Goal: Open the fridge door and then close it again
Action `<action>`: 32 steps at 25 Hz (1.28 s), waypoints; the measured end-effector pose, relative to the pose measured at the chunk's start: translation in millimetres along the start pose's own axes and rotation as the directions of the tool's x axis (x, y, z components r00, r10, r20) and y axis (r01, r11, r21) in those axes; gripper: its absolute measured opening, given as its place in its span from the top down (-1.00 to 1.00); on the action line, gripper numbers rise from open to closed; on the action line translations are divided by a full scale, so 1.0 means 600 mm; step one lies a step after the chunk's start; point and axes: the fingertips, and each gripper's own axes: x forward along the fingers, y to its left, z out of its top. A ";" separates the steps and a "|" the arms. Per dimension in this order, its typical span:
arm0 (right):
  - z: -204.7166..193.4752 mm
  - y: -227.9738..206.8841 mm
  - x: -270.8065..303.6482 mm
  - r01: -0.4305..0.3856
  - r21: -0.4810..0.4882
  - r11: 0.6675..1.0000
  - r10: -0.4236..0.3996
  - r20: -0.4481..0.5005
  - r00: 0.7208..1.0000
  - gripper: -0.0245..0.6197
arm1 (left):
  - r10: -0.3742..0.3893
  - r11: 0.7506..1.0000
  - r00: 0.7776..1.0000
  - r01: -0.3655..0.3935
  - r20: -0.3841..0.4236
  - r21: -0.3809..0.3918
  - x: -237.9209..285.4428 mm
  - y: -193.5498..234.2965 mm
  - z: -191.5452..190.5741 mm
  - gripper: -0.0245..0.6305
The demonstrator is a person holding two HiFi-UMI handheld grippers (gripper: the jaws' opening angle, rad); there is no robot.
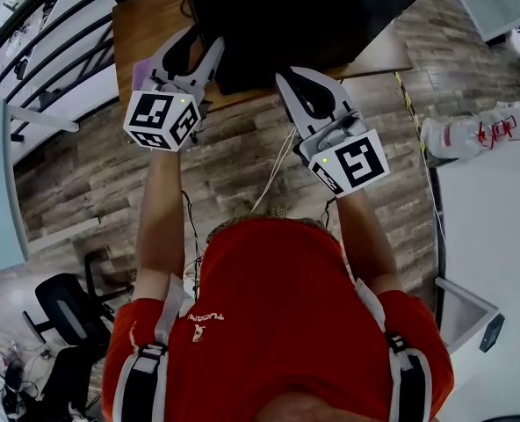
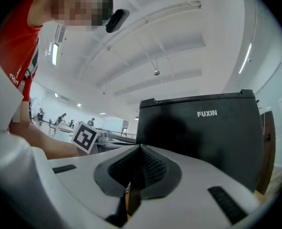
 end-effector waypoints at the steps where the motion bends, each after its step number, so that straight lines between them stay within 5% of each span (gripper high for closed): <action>1: -0.001 0.000 0.000 0.001 0.002 1.000 -0.001 -0.003 1.000 0.84 | -0.007 1.000 1.000 0.007 0.004 -0.003 0.000 0.000 0.001 0.41; 23: -0.001 0.014 -0.027 0.035 -0.003 0.999 -0.035 -0.015 0.999 0.84 | -0.001 1.000 1.000 0.000 -0.012 -0.008 -0.007 0.003 -0.002 0.40; 32: 0.004 0.008 -0.058 0.080 0.003 0.997 -0.080 -0.012 0.997 0.84 | -0.039 0.999 0.999 0.039 0.024 0.008 -0.052 -0.077 0.007 0.45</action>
